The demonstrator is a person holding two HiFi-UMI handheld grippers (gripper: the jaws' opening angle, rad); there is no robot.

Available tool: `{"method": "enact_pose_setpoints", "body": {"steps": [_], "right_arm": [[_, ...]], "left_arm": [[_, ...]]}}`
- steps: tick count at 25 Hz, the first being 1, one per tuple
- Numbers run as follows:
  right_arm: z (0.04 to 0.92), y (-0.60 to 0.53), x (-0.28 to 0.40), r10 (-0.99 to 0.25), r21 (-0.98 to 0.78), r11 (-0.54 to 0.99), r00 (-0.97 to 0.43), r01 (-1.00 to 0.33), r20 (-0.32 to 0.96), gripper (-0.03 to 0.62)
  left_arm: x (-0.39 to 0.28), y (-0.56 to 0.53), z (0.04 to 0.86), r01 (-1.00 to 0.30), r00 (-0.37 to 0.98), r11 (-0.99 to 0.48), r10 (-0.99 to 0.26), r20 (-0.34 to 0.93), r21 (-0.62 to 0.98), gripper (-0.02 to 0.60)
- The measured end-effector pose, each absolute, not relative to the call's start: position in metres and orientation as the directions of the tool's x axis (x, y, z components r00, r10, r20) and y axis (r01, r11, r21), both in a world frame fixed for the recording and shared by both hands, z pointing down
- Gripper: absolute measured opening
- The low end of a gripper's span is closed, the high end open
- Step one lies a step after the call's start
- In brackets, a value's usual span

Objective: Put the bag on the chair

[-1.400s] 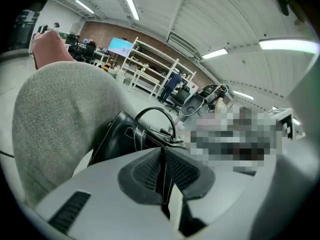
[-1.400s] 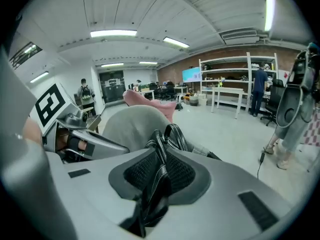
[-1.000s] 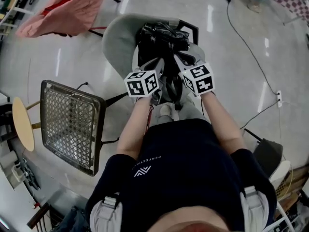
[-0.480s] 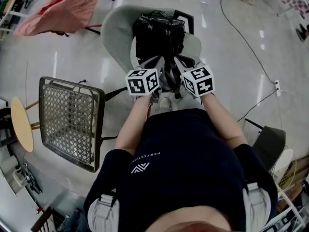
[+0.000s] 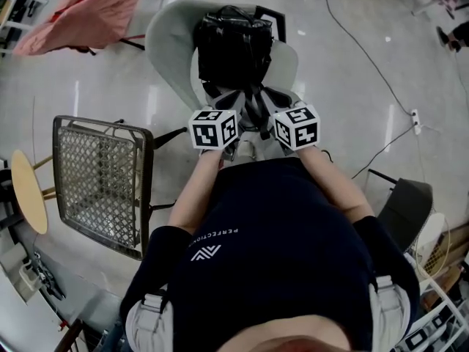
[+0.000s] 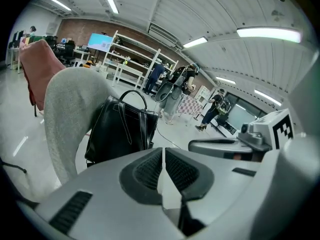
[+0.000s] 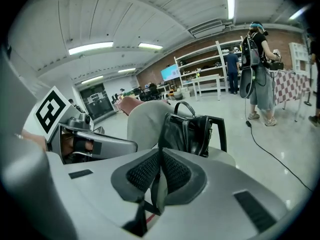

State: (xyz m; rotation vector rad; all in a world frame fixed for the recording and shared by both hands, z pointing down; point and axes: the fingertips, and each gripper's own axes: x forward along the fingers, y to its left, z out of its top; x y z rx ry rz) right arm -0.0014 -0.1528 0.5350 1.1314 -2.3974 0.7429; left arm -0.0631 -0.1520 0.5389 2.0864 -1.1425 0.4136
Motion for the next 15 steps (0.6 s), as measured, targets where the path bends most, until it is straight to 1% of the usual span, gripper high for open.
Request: {"method": "enact_pose_setpoints", "body": {"steps": [7,15], "right_arm": [[0.540,-0.135,-0.017,-0.566,-0.291,0.570,-0.624,-0.768,0.540,0.044],[0.539,-0.131,-0.020,-0.555,-0.314,0.569,-0.636,-0.761,0.536,0.044]], "left_arm": [[-0.065,-0.136,0.543,-0.831,0.555,-0.359,-0.590,0.587,0.425,0.026],[-0.061,-0.120,0.553,-0.830,0.556,-0.396,-0.554,0.619,0.392,0.026]]}}
